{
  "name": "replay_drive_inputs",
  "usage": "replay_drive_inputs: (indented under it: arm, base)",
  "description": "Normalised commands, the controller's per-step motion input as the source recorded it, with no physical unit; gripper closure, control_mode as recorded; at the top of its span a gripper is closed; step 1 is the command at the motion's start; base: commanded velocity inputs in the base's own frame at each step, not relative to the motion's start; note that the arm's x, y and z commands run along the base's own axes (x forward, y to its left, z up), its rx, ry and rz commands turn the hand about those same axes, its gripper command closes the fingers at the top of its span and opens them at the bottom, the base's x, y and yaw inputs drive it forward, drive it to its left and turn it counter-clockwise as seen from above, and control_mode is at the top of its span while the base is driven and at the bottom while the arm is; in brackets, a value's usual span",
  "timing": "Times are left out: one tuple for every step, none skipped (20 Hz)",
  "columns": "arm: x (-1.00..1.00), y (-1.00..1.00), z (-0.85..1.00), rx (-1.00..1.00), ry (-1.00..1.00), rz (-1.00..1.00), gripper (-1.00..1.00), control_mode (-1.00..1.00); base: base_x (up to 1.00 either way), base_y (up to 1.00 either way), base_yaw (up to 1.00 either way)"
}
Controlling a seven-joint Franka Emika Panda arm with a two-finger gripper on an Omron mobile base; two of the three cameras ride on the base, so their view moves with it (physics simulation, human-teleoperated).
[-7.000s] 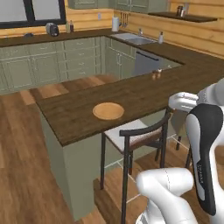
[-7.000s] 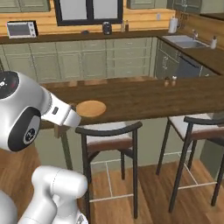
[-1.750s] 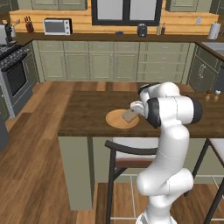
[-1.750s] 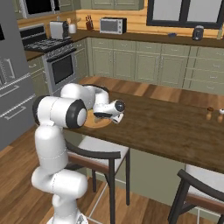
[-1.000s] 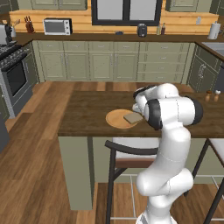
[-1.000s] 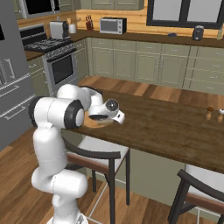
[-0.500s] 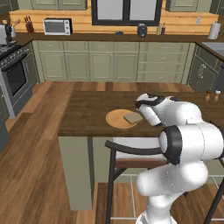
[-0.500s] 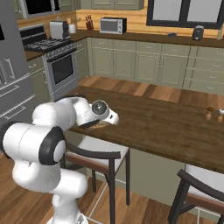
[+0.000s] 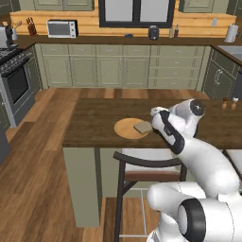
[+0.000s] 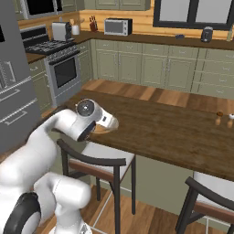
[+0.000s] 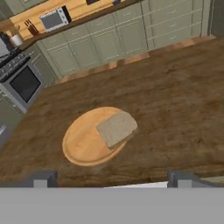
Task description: Start the toaster. Once the lever pops up, take the bread to the plate on the dining counter.
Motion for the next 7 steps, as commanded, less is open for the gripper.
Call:
replay_drive_inputs:
  arm:
    - [-0.59, 0.14, 1.00, 0.00, 0.05, -0.01, -1.00, -1.00]
    - [-0.63, 0.13, 1.00, 0.00, 0.05, -0.01, -1.00, -1.00]
    - [-0.70, 0.13, 1.00, 0.00, 0.07, -0.01, -1.00, -1.00]
    - [-0.81, 0.13, 1.00, 0.00, 0.09, -0.01, -1.00, -1.00]
    - [-0.92, 0.16, 1.00, 0.00, 0.09, -0.01, -1.00, -1.00]
    - [-1.00, 0.21, 1.00, 0.00, 0.10, 0.00, -1.00, -1.00]
    - [-1.00, 0.30, 0.81, 0.00, 0.13, 0.00, -1.00, -1.00]
  base:
    - [0.00, 0.00, 0.00]
    - [0.00, 0.00, 0.00]
    - [0.00, 0.00, 0.00]
    - [0.00, 0.00, 0.00]
    - [0.00, 0.00, 0.00]
    - [0.00, 0.00, 0.00]
    - [0.00, 0.00, 0.00]
